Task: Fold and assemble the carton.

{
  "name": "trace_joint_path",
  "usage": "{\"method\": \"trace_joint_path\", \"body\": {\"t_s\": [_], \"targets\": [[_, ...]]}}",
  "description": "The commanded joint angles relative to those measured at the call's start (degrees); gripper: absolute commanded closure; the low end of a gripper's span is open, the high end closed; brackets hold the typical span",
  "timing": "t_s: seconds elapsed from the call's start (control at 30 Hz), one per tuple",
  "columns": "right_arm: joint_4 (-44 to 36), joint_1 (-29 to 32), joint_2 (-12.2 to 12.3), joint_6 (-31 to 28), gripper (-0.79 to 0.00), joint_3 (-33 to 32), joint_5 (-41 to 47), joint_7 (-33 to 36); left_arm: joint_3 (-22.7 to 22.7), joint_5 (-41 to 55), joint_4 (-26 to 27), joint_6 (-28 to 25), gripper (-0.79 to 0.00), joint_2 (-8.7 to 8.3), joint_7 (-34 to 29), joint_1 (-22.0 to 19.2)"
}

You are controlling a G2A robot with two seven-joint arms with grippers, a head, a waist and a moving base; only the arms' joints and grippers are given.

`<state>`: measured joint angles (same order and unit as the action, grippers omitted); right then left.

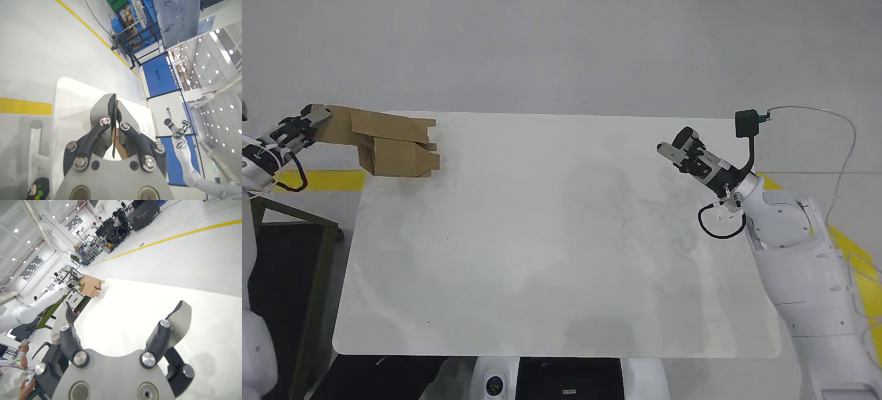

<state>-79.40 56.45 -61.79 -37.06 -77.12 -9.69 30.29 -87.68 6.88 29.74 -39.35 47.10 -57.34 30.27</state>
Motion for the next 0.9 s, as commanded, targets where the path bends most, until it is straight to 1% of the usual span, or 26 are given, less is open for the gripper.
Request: {"method": "trace_joint_path", "body": {"t_s": [0.0, 0.17, 0.3, 0.4, 0.6, 0.67, 0.77, 0.87], "targets": [[0.0, 0.0, 0.0, 0.0, -0.785, 0.0, 0.0, 0.0, 1.98, -0.12, 1.48, -0.3, 0.0, 0.79, 0.14, -0.64], [0.0, 0.0, 0.0, 0.0, -0.785, 0.0, 0.0, 0.0, 6.98, 1.82, 3.15, 0.09, 0.0, 3.27, 0.39, -3.82], [0.0, 0.0, 0.0, 0.0, -0.785, 0.0, 0.0, 0.0, 10.82, 4.21, 3.42, 0.15, 0.0, 5.42, 0.81, -6.78], [0.0, 0.0, 0.0, 0.0, -0.785, 0.0, 0.0, 0.0, 13.99, 6.18, 3.02, 0.93, 0.0, 7.3, 0.97, -9.06], [0.0, 0.0, 0.0, 0.0, -0.785, 0.0, 0.0, 0.0, 19.49, 9.46, 1.51, 0.53, 0.0, 10.87, 1.42, -12.82], [0.0, 0.0, 0.0, 0.0, -0.785, 0.0, 0.0, 0.0, 21.25, 9.62, 0.78, 0.32, 0.0, 12.0, 2.62, -13.05], [0.0, 0.0, 0.0, 0.0, -0.785, 0.0, 0.0, 0.0, 23.89, 11.45, 0.56, 1.27, 0.0, 13.89, 3.37, -11.86], [0.0, 0.0, 0.0, 0.0, -0.785, 0.0, 0.0, 0.0, 25.72, 11.77, 1.03, 0.03, 0.0, 15.1, 3.83, -10.91]]}}
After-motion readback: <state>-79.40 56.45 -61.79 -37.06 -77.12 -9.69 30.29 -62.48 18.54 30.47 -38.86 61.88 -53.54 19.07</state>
